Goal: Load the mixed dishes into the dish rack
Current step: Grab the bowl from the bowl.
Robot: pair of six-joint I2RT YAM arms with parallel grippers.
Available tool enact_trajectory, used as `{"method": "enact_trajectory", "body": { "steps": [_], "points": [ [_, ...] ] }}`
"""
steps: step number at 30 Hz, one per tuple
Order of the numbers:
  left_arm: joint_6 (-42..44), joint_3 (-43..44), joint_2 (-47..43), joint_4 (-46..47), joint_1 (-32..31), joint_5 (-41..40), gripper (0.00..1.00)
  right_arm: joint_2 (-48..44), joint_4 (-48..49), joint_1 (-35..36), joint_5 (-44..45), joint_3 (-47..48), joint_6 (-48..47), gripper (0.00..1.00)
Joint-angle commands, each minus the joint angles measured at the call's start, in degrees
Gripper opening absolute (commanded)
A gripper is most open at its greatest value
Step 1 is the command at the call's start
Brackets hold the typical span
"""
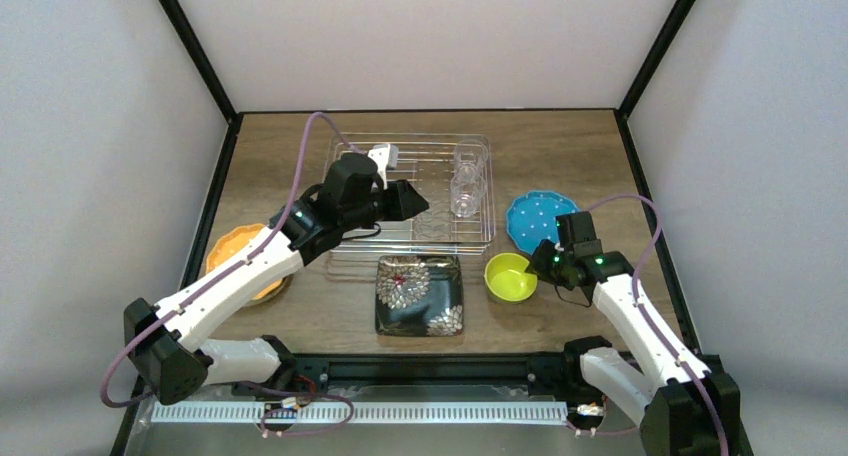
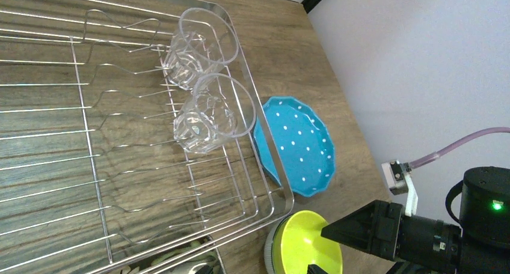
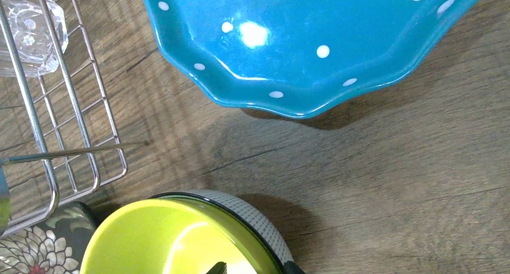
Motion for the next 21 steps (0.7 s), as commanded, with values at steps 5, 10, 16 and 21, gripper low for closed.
{"method": "enact_trajectory", "body": {
  "steps": [5,10,16,21],
  "points": [
    [0.98,-0.06,0.21,0.52,-0.33,0.86,0.91,0.3,0.48,0.58,-0.32,-1.26,0.73,0.39],
    [1.06,0.04,0.46,0.63,-0.29,1.04,0.91,0.61,0.31,0.54,-0.32,-1.26,0.83,0.12],
    [1.07,-0.03,0.76,0.63,-0.35,1.15,0.91,0.27,-0.15,0.61,-0.24,-1.06,0.93,0.01],
    [0.98,-0.05,1.09,0.56,-0.32,1.37,0.91,-0.08,-0.53,0.59,-0.19,-0.61,0.93,0.01]
  ]
}}
